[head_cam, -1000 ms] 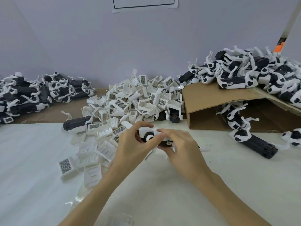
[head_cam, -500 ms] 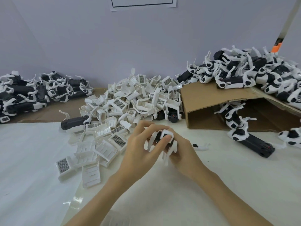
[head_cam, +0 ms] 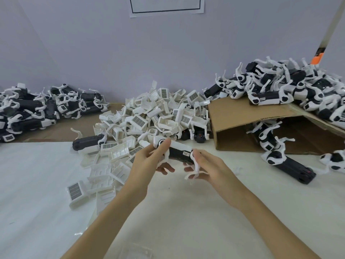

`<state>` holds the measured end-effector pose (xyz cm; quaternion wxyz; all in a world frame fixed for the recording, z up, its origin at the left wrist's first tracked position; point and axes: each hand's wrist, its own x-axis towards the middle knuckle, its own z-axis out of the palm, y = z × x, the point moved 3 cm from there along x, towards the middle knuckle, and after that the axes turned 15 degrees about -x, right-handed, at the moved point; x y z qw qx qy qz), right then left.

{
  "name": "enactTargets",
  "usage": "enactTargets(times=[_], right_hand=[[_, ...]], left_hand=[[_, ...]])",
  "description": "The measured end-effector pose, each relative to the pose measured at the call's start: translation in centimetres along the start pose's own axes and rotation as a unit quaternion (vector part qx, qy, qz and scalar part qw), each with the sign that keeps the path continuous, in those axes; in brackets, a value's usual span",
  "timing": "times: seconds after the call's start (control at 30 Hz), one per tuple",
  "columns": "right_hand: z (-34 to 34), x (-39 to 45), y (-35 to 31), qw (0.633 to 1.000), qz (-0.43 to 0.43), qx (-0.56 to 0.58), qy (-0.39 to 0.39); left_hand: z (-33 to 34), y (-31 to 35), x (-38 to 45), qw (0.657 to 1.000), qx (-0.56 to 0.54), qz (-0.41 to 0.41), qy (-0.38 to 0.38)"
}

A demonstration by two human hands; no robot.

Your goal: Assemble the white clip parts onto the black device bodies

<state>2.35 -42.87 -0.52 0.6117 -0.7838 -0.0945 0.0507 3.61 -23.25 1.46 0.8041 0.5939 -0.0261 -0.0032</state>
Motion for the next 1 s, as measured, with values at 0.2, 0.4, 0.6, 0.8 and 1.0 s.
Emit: enactTargets(times=[0.2, 0.4, 0.6, 0.8, 1.0], right_hand=[[-0.8, -0.2, 0.3, 0.996, -0.008, 0.083, -0.033], [-1.5, -0.8, 0.4, 0.946, -0.173, -0.273, 0.03], [-1.3, -0.9, 0.1, 0.877, -0.245, -0.397, 0.116], [-1.8, -0.3, -0.6, 0.986, -0.052, -0.14, 0.072], [-10.0, 2.7, -7.7, 0.947, -0.031, 0.306, 0.096]], left_hand=[[-1.5, 0.6, 0.7, 0.99, 0.09, -0.028, -0.108], [-3.3, 2.9, 0.7, 0.89, 0.353, 0.144, -0.251], [-3.3, 2.8, 0.9, 0.878, 0.359, 0.191, -0.252], [-4.2, 2.3, 1.6, 0.94, 0.261, 0.158, -0.15], [-4.4, 2.5, 2.3, 0.95, 0.257, 0.137, -0.112]])
